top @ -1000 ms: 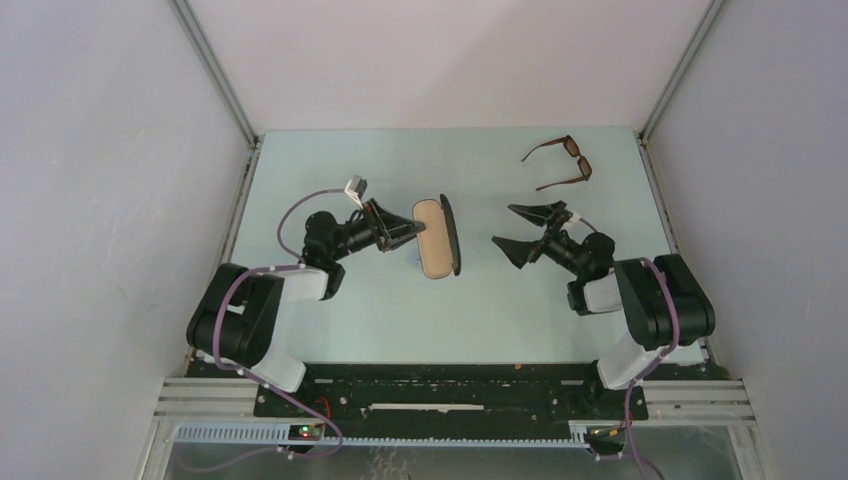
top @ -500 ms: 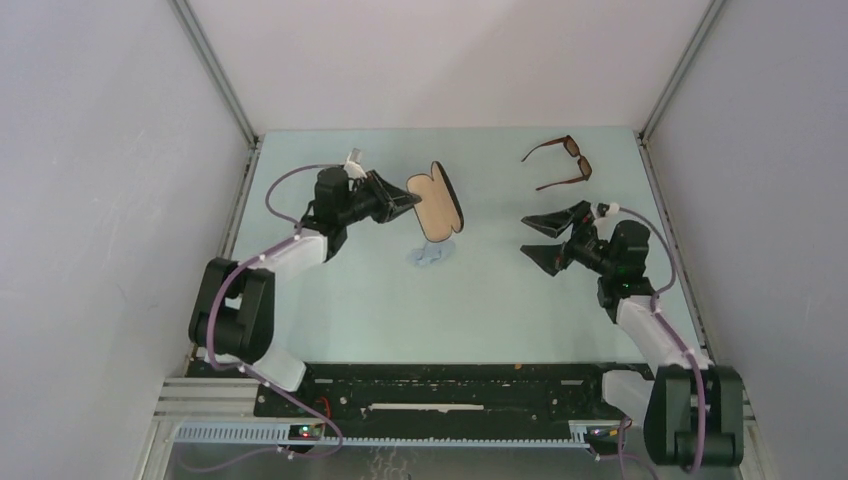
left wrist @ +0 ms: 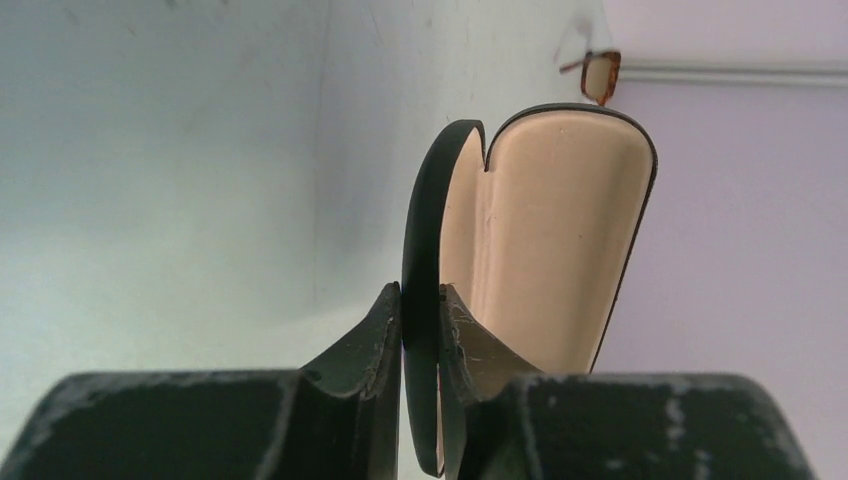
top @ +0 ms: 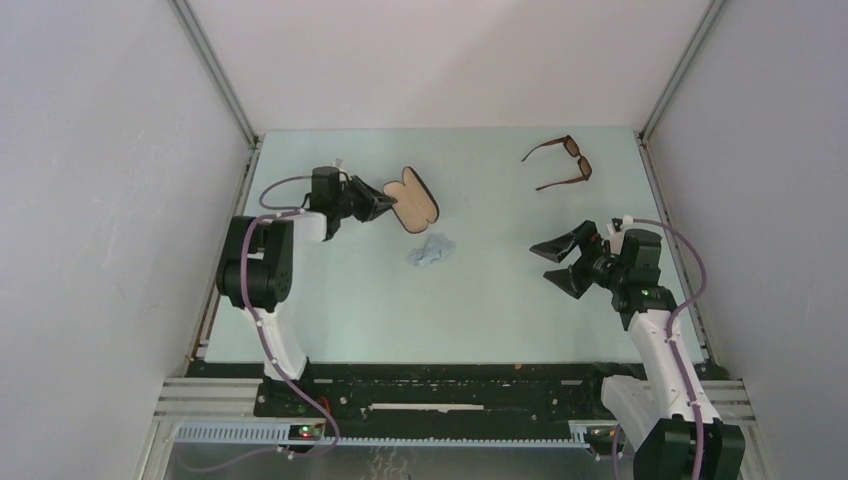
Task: Organize the sunglasses
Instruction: Place the sunglasses case at the center of the board.
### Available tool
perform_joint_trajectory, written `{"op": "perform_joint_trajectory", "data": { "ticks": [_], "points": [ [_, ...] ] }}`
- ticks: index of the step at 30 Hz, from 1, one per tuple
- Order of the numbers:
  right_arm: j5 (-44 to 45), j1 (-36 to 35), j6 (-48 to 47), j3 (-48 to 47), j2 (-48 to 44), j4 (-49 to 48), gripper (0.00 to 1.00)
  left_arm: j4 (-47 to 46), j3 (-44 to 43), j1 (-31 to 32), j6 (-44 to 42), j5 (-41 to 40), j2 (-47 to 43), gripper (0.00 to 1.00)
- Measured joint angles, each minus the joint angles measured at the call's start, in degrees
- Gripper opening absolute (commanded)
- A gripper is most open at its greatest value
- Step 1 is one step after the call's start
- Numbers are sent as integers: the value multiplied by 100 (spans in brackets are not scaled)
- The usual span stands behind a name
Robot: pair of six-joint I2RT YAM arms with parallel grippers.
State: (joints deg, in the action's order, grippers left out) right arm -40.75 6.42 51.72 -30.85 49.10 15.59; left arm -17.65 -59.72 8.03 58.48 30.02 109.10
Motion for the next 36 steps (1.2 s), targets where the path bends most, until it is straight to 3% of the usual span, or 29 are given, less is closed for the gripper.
{"op": "perform_joint_trajectory", "data": {
  "ticks": [5,11,19,20,23,26,29,32,36],
  "points": [
    [138,0,-286,0,22,313,99,-568,203,-146,271,-481,4,0],
    [181,0,-452,-66,170,461,100,-1379,1220,-131,883,-1316,0,0],
    [181,0,-516,-85,291,481,99,-1123,2127,81,1751,-2575,-791,0],
    [184,0,-516,-85,295,479,100,-1005,2184,136,1845,-2728,-960,3],
    [184,-2,-516,-85,295,474,100,-623,2212,267,2070,-3010,-1283,30],
    [199,-42,-516,-85,295,472,100,-264,2210,350,2205,-3134,-1379,47],
    [337,-221,-520,-107,295,479,100,81,2210,398,2343,-3193,-1388,73],
    [629,-623,-549,-264,315,535,100,192,2208,433,2500,-3226,-1552,84],
    [1145,-1364,-612,-623,420,577,100,398,2269,472,2538,-3252,-1862,86]
  ]
}}
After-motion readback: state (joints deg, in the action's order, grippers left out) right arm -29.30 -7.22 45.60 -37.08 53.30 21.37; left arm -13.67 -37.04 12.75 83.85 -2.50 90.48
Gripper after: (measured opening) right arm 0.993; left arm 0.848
